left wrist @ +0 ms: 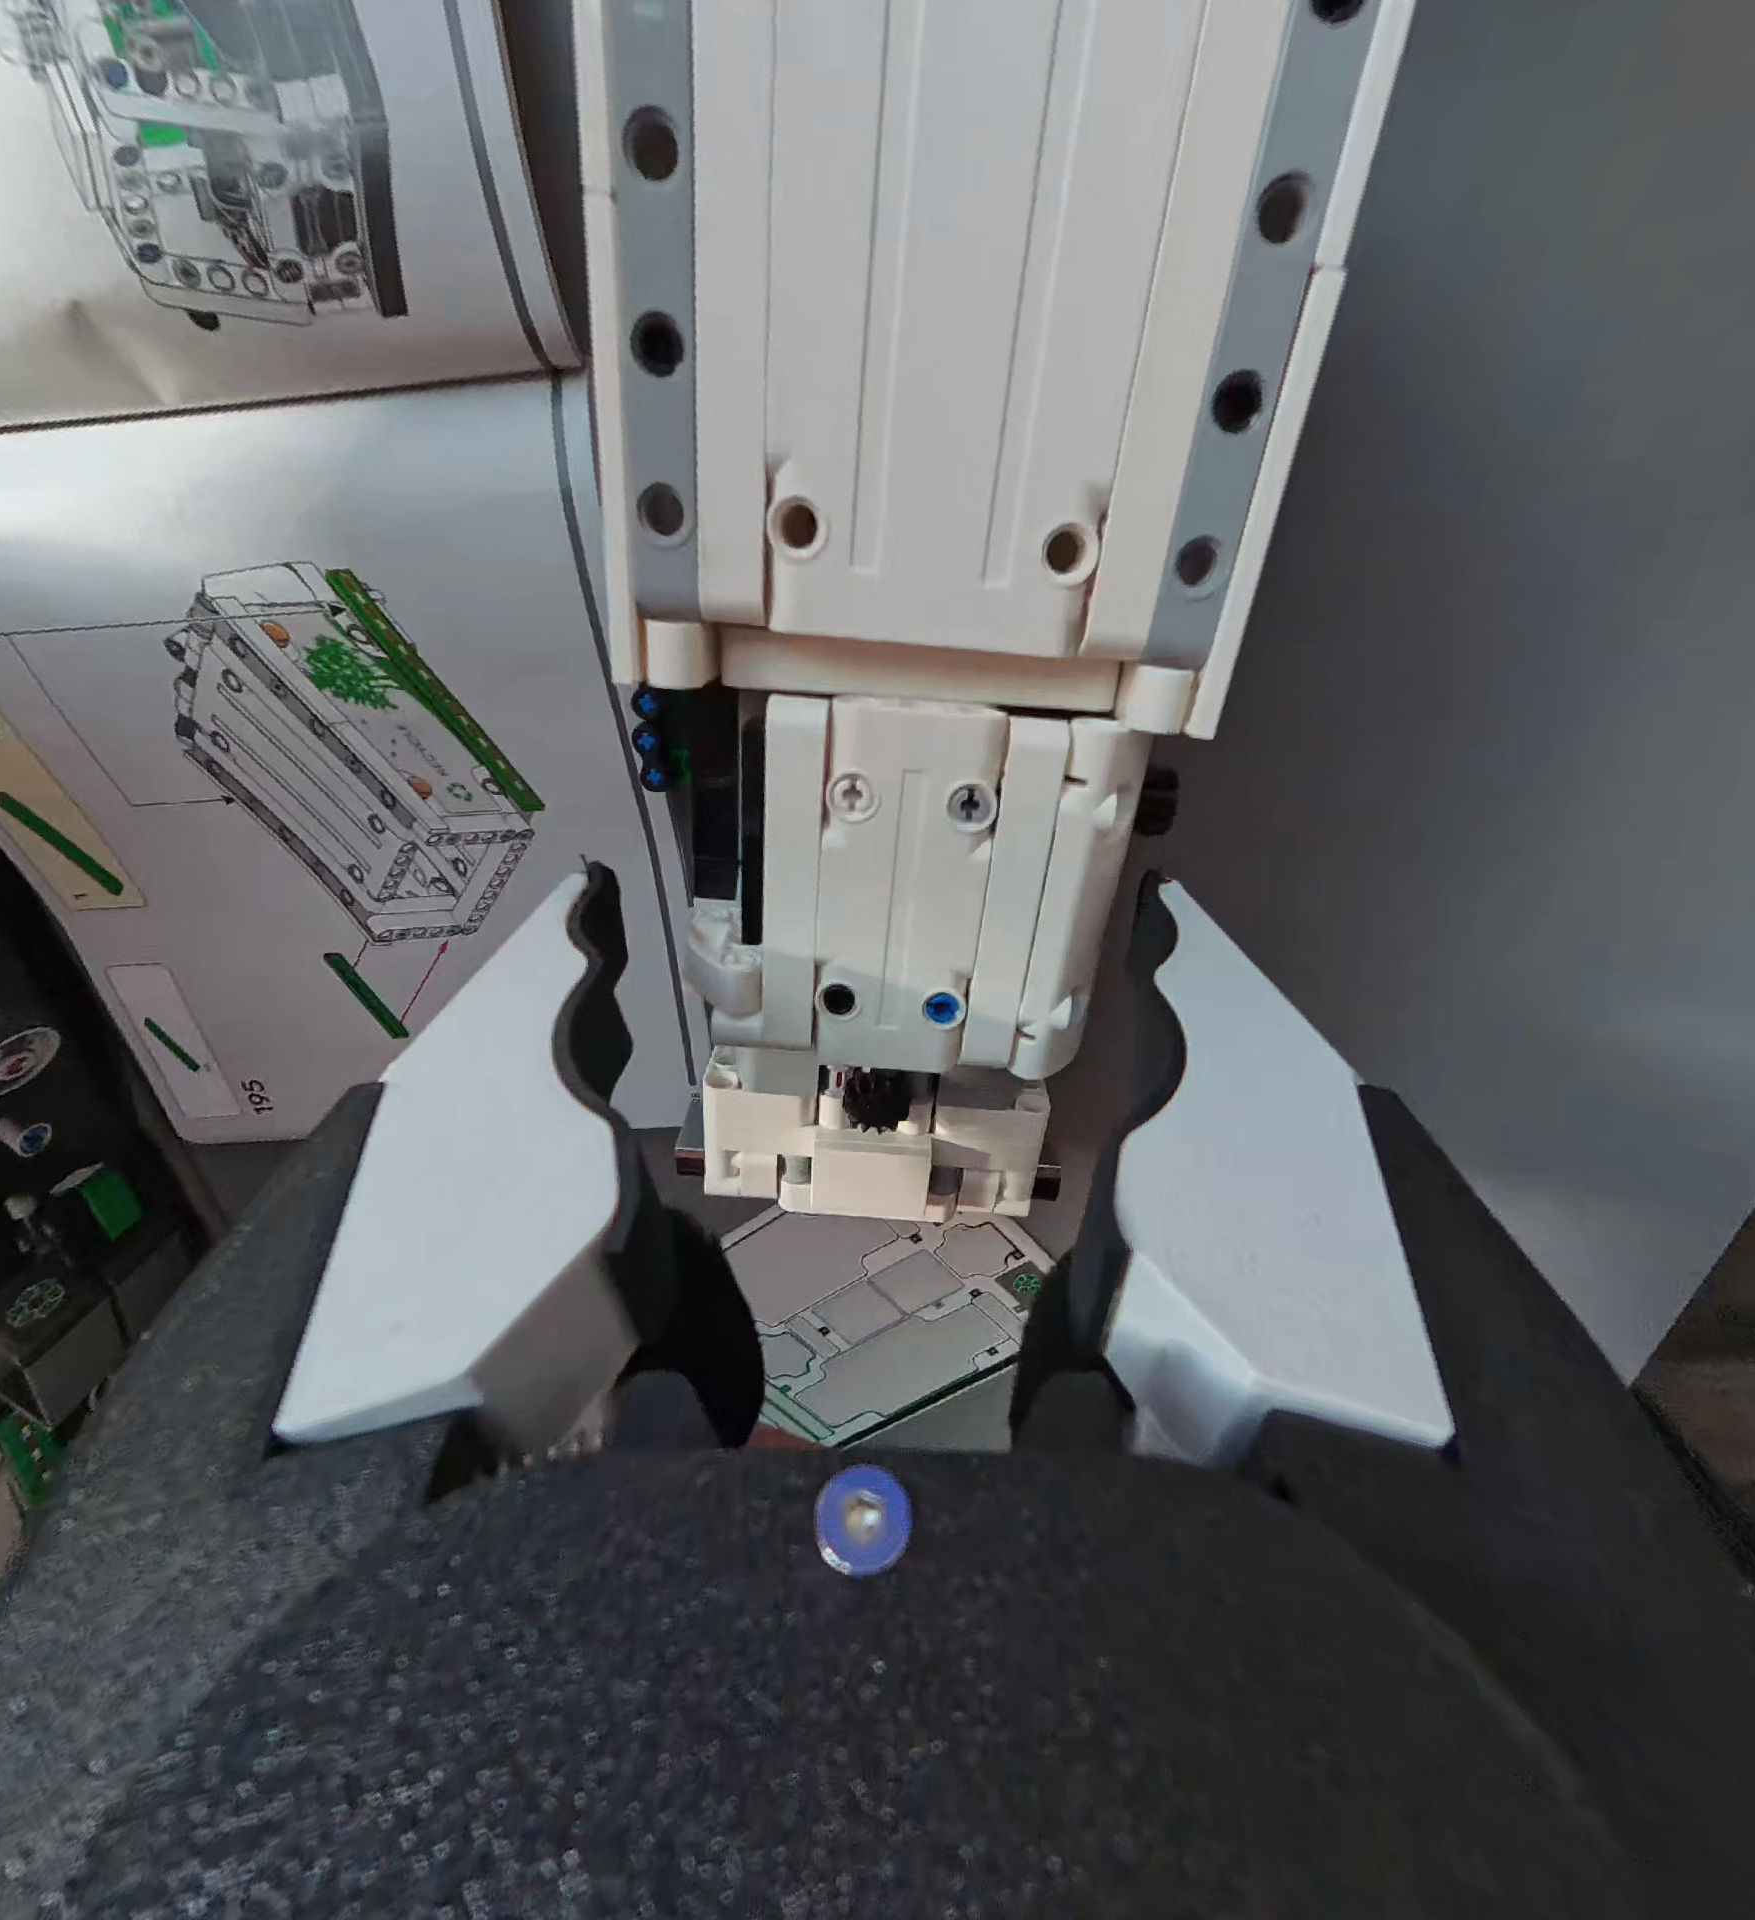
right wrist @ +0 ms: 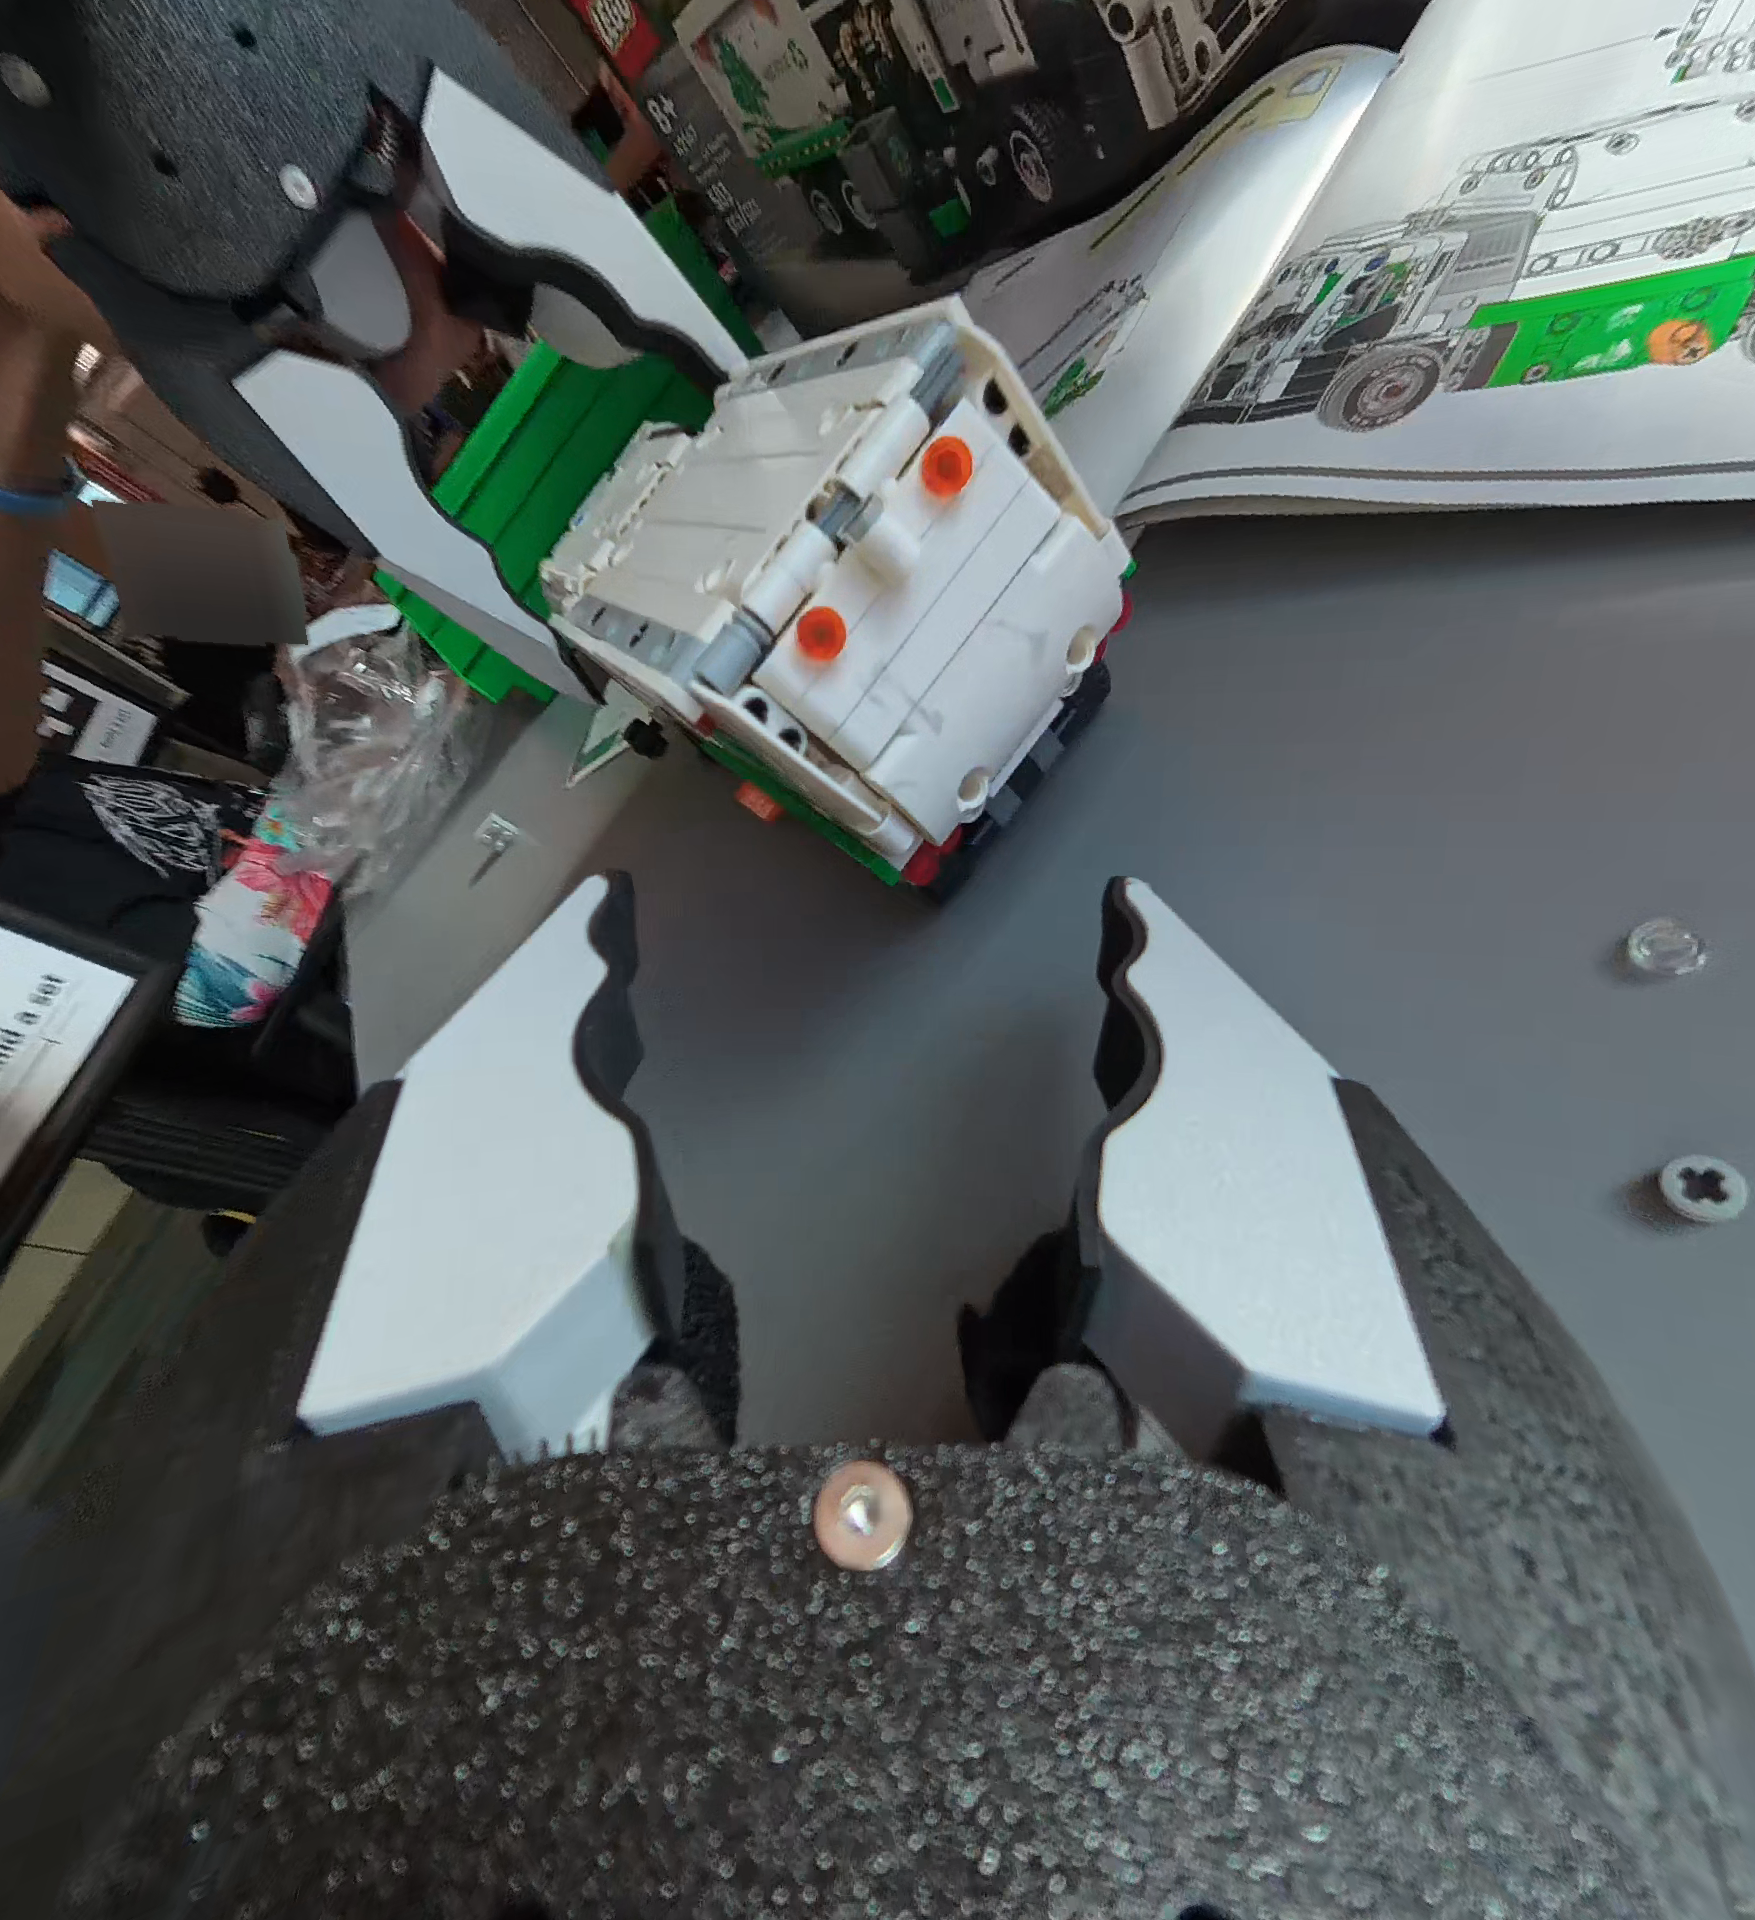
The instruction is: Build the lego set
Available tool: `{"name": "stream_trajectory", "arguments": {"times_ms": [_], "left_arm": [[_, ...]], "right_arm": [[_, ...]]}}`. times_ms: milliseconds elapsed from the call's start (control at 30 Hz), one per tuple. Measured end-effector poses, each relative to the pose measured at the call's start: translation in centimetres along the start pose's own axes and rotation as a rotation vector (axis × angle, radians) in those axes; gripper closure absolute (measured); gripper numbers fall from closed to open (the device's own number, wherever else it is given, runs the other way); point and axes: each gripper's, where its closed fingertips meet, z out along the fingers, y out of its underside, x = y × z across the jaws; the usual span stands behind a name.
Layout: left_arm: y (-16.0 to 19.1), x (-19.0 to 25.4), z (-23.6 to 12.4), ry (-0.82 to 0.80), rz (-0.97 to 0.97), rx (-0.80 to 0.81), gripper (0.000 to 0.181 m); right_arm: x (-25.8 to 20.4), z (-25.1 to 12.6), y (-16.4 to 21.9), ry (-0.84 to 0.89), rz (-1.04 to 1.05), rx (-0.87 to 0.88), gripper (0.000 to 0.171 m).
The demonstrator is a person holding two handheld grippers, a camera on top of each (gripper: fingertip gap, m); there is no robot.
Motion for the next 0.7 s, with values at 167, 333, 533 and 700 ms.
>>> {"name": "stream_trajectory", "arguments": {"times_ms": [167, 333, 533, 700], "left_arm": [[0.4, 0.2, 0.8, 0.045, 0.03, 0.005, 0.094], [0.1, 0.6, 1.2, 0.084, 0.05, 0.03, 0.096], [0.0, 0.6, 1.2, 0.102, 0.06, 0.071, 0.097], [-0.1, 0.7, 1.2, 0.088, 0.049, 0.1, 0.097]], "right_arm": [[-0.3, 0.9, -2.0, -0.196, 0.308, 0.018, 0.059], [-0.4, 3.3, -2.8, -0.303, 0.492, -0.075, 0.067], [0.3, 4.4, -3.0, -0.336, 0.573, -0.162, 0.076], [0.3, 4.4, -3.0, -0.346, 0.599, -0.243, 0.078]]}}
